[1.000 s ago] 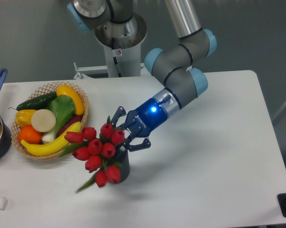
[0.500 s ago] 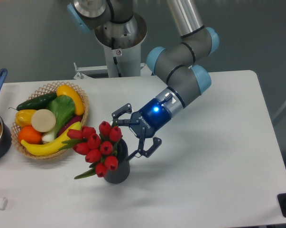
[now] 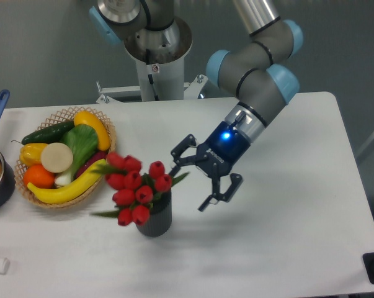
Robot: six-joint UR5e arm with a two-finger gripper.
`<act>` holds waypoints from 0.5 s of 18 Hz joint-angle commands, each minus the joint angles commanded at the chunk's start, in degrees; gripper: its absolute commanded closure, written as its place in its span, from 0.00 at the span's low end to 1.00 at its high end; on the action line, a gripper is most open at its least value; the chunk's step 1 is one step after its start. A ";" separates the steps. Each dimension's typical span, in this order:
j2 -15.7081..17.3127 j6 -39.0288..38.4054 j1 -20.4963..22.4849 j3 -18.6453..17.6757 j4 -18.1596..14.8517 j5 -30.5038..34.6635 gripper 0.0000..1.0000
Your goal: Insert the flowers into the vase
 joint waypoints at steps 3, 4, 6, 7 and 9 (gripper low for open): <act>2.81 0.00 2.29 0.18 0.00 7.19 0.00; 3.52 -0.09 2.64 0.18 -0.09 9.13 0.00; 4.31 -0.44 3.61 0.18 -0.18 12.48 0.00; 4.49 -0.53 3.78 0.09 -0.26 13.54 0.00; 4.67 -0.70 3.61 -0.26 -0.26 13.81 0.00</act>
